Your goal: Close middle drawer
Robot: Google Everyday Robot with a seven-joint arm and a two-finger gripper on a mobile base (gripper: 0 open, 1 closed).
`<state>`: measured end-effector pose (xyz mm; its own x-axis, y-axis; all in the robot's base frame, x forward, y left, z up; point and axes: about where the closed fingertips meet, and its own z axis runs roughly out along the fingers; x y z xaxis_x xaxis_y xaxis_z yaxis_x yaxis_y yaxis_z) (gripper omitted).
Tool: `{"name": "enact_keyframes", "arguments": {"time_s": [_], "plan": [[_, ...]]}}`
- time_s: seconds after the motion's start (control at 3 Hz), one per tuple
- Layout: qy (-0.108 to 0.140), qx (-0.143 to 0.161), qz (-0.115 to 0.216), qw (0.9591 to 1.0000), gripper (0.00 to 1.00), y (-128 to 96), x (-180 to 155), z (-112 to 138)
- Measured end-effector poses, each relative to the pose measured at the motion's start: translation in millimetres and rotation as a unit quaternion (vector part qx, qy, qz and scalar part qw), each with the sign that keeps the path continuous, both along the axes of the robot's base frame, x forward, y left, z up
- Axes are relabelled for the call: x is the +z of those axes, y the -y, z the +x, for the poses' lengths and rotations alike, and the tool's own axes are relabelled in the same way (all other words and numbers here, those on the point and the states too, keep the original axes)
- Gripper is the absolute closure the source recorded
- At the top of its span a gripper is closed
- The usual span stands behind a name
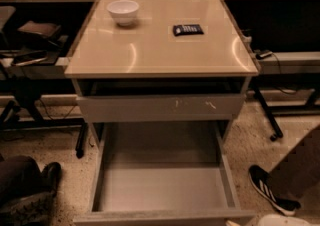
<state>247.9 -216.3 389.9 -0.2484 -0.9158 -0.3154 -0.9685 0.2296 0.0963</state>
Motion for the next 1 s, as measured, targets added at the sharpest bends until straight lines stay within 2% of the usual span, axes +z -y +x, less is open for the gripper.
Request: {"name": "enact_keyframes", "arguments": {"time_s": [0.33, 0.67, 1.0], "plan": [[0.006, 0.002, 0.002, 1.0000, 0.00, -6, 0, 33], [0.006, 0.002, 0.002, 1.0000, 0.00, -6, 0, 33], [0.045, 0.010, 0.008, 0.9989, 0.00, -24, 32, 80]]}}
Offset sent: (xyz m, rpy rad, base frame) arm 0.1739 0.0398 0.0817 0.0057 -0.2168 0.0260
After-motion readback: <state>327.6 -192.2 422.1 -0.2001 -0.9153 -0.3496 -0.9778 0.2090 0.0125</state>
